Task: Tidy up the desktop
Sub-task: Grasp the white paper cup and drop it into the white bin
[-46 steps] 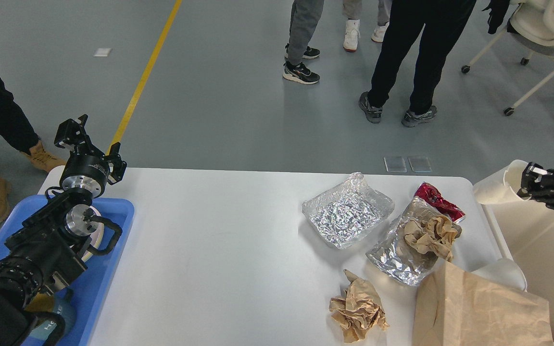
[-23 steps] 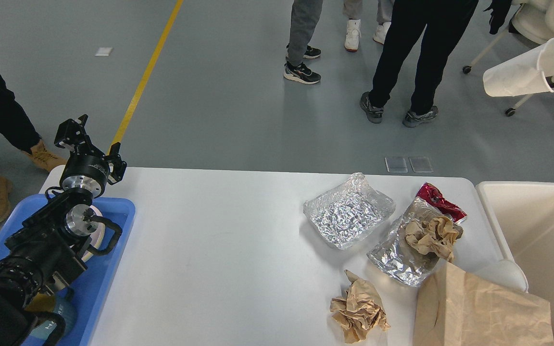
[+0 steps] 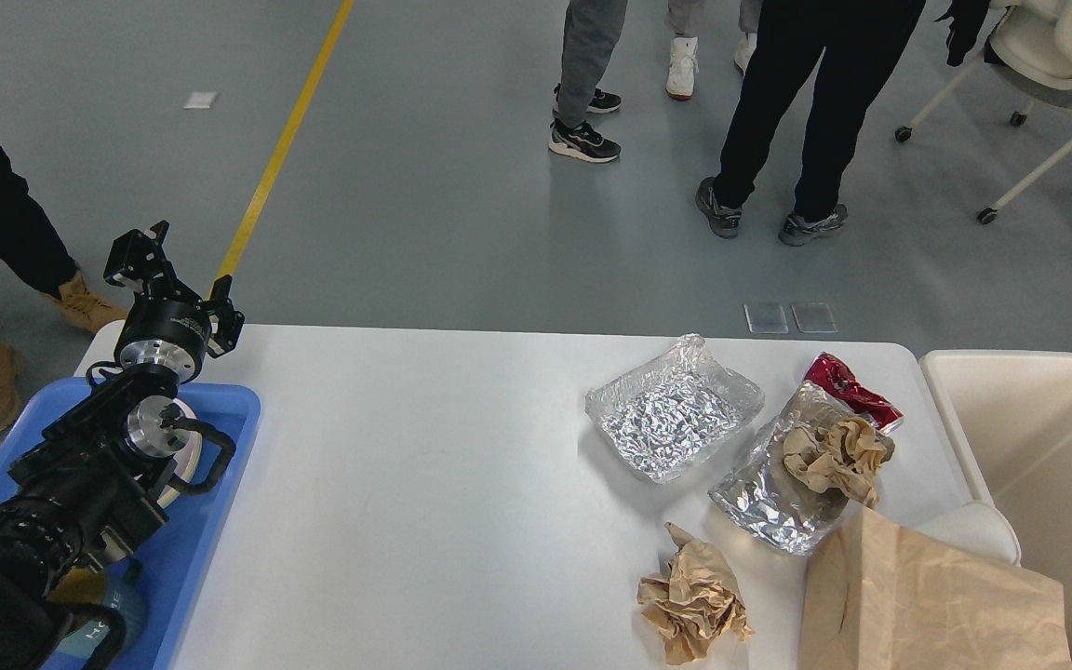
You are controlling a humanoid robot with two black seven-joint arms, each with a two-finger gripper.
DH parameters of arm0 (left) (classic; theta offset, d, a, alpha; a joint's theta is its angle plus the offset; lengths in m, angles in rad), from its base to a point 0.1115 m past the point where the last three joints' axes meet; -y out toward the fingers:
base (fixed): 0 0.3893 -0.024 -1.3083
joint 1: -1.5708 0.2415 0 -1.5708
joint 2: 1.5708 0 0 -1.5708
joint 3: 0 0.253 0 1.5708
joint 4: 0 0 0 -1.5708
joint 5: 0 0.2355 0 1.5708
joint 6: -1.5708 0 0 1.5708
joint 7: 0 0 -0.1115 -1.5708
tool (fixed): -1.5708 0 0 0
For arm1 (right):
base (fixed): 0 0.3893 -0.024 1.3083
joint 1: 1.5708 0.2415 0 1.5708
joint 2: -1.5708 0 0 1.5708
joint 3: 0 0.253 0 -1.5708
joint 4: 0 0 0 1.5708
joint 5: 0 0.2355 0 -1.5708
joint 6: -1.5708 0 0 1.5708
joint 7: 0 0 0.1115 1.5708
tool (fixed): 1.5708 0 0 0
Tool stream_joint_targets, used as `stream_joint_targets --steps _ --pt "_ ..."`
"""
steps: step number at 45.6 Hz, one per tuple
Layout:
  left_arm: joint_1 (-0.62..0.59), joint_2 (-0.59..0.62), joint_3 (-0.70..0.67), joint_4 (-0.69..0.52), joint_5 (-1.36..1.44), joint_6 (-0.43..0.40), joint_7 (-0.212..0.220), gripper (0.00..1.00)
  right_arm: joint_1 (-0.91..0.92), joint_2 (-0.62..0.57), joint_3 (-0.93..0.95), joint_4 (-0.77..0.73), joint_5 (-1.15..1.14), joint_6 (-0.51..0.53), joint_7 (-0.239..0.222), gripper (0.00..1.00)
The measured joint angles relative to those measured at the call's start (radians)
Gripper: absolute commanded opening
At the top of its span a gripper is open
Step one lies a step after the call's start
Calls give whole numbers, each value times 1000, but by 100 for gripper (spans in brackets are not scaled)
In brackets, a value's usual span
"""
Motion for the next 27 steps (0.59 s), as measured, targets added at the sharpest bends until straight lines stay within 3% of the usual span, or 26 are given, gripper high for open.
stream_joint_targets --steps 1,5,6,14,27 --pt "0 0 0 0 0 0 0 96 -24 3 1 -1 2 -4 0 9" --pt "0 0 0 0 0 0 0 96 -113 32 9 -10 18 -12 0 95" --pt "0 0 0 0 0 0 0 96 -133 41 10 -17 23 -12 0 100" --pt "0 0 0 0 0 0 0 96 -256 125 31 -122 68 -28 1 100" --pt "0 0 0 0 0 0 0 96 -291 161 26 -139 75 -25 1 100"
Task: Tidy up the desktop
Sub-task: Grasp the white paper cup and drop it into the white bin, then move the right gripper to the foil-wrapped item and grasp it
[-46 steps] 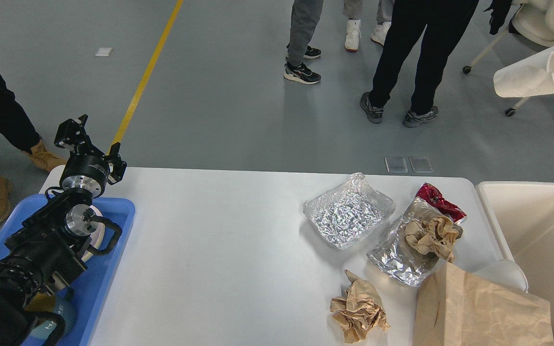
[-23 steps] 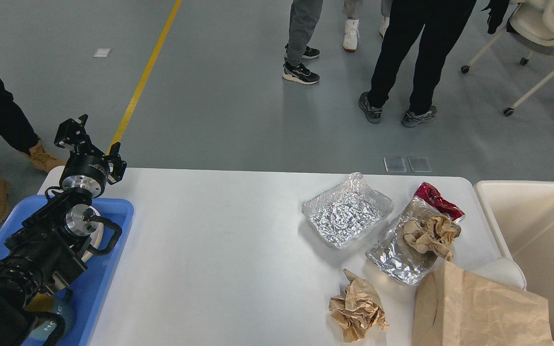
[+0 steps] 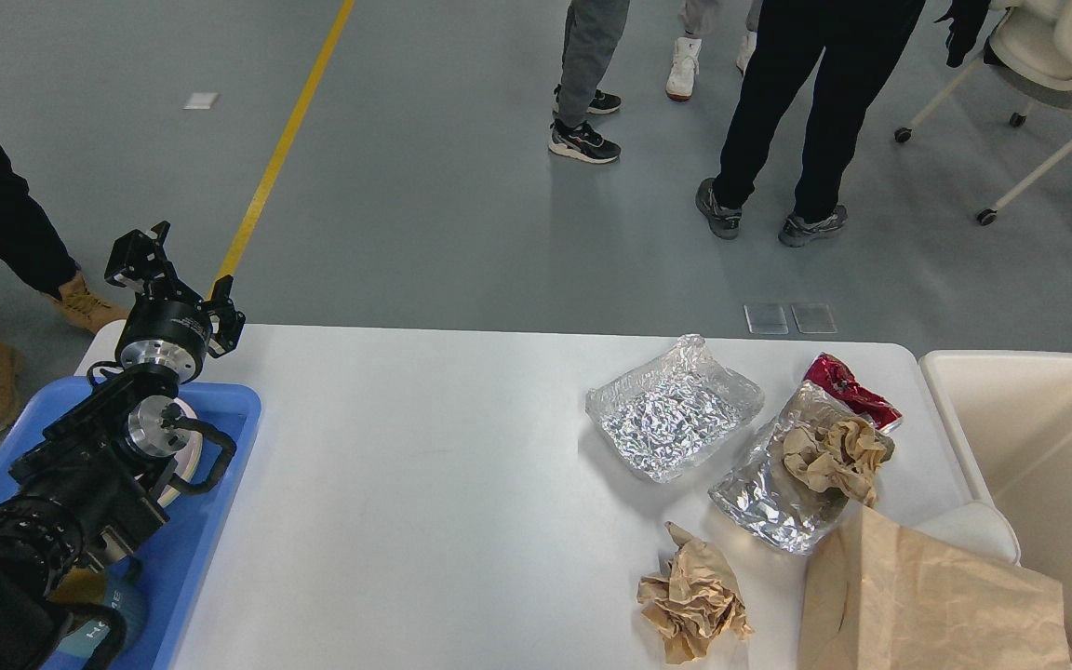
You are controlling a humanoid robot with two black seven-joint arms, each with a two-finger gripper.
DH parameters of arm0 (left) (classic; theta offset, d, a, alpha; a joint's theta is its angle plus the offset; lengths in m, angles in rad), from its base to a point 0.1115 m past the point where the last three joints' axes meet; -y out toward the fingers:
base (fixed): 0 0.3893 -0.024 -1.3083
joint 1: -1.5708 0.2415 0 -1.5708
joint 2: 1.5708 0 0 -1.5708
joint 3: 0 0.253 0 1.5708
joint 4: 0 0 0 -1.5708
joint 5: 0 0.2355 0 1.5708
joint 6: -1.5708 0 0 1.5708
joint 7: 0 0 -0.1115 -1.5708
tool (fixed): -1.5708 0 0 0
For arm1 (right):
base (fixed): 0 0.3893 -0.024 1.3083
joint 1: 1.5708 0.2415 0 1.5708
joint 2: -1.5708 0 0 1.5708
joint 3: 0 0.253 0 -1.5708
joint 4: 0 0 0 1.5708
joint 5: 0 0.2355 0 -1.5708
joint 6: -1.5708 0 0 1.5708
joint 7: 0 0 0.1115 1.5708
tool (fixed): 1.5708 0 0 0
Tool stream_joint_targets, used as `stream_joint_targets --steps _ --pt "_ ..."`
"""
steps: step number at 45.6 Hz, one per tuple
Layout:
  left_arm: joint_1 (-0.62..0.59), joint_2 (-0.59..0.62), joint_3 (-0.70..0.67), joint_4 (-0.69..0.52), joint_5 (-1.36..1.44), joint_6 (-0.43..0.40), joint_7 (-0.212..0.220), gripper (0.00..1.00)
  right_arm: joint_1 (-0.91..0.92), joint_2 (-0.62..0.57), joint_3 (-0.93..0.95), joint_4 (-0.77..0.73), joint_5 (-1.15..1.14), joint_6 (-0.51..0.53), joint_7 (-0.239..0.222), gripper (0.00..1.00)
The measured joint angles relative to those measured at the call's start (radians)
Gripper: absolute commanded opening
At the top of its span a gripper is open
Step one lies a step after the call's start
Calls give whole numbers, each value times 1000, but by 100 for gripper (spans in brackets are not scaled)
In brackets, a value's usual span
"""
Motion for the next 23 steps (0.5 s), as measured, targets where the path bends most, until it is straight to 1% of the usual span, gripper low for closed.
stream_joint_targets --steps 6,12,17,23 --pt "0 0 0 0 0 0 1 96 40 28 -7 1 0 9 0 100" --pt "0 0 0 0 0 0 1 96 153 60 -48 10 1 40 -2 100" --pt "0 0 0 0 0 0 1 96 278 111 -116 20 4 109 -2 100" --pt "0 0 0 0 0 0 1 96 456 189 -192 65 5 218 -2 100"
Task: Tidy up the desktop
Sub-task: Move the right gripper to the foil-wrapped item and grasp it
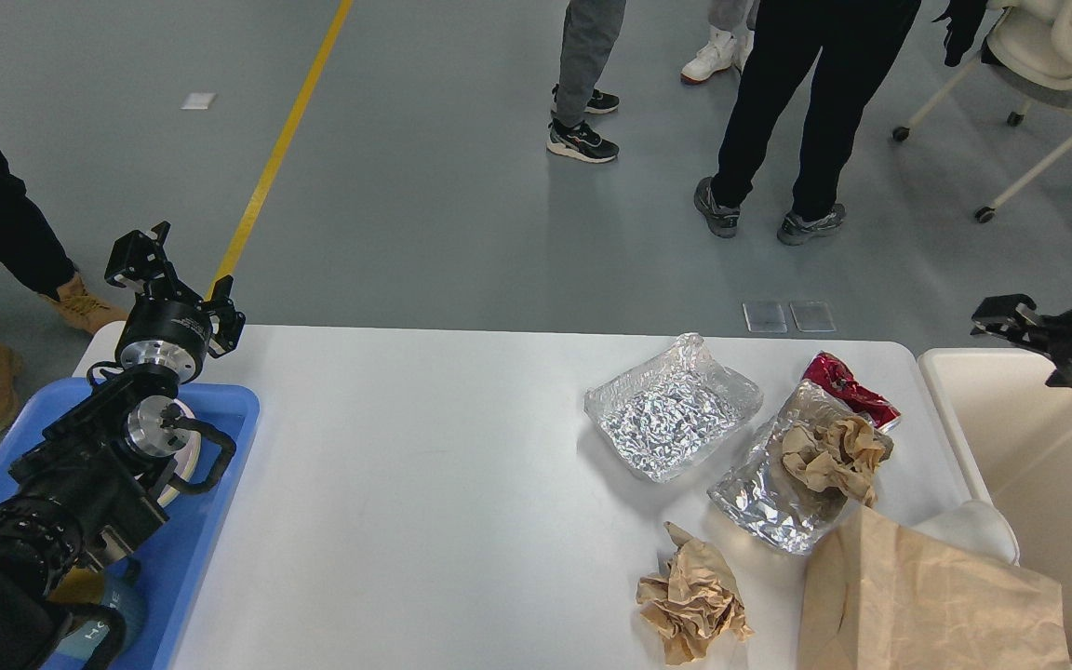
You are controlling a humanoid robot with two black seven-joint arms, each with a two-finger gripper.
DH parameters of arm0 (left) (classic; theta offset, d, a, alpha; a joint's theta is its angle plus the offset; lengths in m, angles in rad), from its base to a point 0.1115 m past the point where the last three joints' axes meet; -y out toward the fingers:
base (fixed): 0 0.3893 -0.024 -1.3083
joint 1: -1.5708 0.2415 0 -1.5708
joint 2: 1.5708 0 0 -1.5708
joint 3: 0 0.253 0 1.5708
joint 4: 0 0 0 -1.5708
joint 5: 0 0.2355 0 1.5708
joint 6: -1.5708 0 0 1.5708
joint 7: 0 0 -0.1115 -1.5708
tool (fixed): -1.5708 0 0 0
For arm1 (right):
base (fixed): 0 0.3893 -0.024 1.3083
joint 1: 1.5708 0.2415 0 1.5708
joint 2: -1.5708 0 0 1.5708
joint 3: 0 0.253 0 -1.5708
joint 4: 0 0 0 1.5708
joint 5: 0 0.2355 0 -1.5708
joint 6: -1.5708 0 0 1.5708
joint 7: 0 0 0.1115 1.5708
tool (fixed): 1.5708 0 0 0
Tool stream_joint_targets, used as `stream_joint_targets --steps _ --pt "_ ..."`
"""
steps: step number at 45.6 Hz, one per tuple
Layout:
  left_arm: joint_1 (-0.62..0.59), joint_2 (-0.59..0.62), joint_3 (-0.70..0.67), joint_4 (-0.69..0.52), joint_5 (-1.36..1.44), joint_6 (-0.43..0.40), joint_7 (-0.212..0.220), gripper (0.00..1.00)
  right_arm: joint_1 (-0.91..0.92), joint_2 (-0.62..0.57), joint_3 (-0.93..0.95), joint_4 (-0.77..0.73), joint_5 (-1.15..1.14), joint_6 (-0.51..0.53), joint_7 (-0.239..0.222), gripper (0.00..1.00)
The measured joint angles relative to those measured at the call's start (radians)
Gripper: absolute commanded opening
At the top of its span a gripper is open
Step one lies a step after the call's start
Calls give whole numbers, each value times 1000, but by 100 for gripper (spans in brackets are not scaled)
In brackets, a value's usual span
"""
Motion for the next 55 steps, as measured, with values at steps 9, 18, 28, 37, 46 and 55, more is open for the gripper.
stream_joint_targets --steps 9,18,28,37,46,55 --pt "0 0 0 0 0 0 0 96 243 111 -23 106 0 252 1 100" --pt "0 0 0 0 0 0 0 96 436 219 -31 207 0 445 2 100" --pt "0 0 0 0 0 0 0 96 538 299 -25 293 2 474 6 100" --pt "0 0 0 0 0 0 -1 96 264 307 44 250 18 278 -1 100" --pt "0 0 0 0 0 0 -1 96 -15 310 137 161 30 57 -10 100" --pt "0 0 0 0 0 0 -1 96 -171 329 246 49 51 -18 -47 98"
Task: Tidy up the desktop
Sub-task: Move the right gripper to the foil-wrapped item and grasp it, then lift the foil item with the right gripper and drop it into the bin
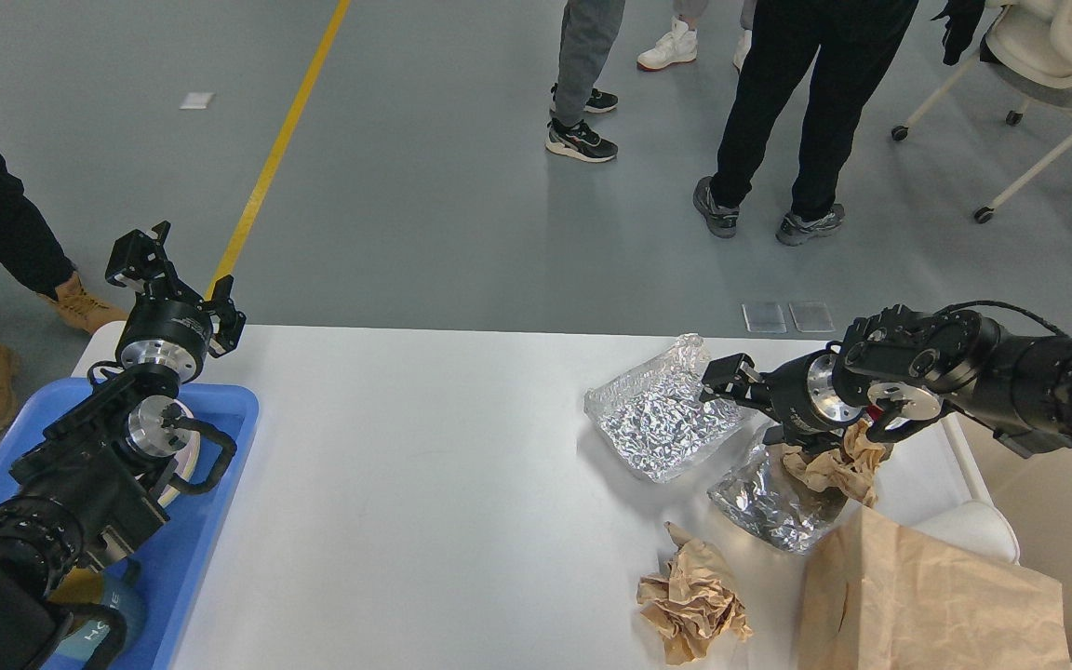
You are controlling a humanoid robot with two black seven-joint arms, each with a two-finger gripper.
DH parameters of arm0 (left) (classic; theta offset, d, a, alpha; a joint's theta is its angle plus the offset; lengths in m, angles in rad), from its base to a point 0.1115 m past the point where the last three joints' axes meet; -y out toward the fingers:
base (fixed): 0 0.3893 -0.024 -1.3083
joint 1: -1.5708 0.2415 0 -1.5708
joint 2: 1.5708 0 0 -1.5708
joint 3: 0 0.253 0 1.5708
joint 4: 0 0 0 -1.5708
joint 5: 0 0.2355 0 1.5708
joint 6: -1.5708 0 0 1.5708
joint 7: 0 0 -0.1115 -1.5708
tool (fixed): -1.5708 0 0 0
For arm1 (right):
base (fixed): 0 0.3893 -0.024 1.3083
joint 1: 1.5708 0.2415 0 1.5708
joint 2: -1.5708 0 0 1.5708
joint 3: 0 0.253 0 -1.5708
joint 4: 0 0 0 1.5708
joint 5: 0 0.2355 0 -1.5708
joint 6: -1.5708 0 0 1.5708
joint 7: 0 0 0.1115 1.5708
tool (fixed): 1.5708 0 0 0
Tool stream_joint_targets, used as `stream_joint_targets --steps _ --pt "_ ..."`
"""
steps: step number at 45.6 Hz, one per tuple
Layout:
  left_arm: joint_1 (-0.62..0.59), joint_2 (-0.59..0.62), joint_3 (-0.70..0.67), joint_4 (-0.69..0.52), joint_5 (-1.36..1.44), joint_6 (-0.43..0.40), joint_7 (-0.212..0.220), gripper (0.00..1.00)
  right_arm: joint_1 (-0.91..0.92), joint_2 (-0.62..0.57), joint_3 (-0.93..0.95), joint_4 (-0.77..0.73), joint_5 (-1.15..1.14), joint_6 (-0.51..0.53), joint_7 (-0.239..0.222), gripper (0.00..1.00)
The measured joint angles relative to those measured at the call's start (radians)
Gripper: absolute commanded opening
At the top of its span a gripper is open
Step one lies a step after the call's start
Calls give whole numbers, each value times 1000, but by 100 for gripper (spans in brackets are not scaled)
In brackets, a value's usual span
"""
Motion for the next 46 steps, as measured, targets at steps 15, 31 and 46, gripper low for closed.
stream_joint_targets --steps 15,31,46 --pt "0 0 0 0 0 0 0 96 -118 81 53 -127 2 -65 -13 94" --pt "0 0 0 0 0 0 1 96 -201 132 68 -215 3 -87 -13 63" --pt "0 0 0 0 0 0 1 96 -223 155 77 -216 2 -96 -58 27"
